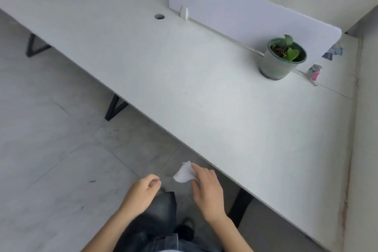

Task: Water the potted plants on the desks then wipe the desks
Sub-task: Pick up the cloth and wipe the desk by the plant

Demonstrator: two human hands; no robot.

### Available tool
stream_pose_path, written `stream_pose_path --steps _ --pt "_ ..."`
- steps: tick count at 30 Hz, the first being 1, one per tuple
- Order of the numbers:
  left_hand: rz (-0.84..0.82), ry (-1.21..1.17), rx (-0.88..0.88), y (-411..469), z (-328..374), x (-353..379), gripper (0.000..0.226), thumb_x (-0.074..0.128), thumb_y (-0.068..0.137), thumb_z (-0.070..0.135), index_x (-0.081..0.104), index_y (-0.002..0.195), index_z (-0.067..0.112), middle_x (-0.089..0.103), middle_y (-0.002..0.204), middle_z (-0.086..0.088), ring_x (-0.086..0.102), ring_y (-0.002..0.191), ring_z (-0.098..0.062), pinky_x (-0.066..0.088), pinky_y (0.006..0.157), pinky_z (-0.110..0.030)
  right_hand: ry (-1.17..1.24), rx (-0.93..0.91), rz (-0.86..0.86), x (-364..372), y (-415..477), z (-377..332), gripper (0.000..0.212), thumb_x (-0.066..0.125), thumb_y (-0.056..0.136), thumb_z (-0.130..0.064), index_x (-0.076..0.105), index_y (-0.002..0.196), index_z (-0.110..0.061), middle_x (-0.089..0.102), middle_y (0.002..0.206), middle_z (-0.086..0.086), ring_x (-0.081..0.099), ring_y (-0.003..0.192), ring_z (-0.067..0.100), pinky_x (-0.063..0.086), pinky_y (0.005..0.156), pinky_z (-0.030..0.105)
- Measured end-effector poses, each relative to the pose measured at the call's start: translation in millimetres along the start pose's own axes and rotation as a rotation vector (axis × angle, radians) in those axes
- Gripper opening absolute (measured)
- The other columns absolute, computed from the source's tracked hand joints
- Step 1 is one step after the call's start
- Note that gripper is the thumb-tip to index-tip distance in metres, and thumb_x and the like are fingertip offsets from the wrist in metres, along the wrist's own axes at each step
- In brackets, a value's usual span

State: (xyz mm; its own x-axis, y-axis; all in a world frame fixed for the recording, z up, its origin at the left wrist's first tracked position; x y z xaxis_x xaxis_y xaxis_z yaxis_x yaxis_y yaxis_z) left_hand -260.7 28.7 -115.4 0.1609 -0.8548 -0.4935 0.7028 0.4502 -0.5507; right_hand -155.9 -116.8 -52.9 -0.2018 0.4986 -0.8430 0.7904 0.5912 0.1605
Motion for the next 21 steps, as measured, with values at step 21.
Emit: stream_pose_path --steps 21 --pt "0.531 -0.598 -0.257 -4 -204 -293 0.021 0.047 0.092 0.009 0.06 0.075 0.007 0.063 0.081 -0.012 0.059 0.078 -0.028 0.041 0.067 -0.025 0.139 -0.039 -0.339 195 124 -245 0.038 0.05 0.09 -0.011 0.052 0.127 -0.017 0.062 0.112 0.004 0.052 0.106 0.024 0.036 0.071 0.024"
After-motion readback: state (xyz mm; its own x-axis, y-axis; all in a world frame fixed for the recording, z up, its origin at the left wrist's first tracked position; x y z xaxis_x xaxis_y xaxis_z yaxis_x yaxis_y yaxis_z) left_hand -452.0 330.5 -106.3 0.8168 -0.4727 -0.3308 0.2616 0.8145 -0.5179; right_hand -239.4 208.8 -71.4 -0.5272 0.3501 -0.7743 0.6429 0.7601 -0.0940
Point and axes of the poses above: each hand's wrist, its own y-axis towards the middle knuckle, its own x-axis out of the palm, z = x × y, the point moved 8 cm from there along y, towards the middle knuckle
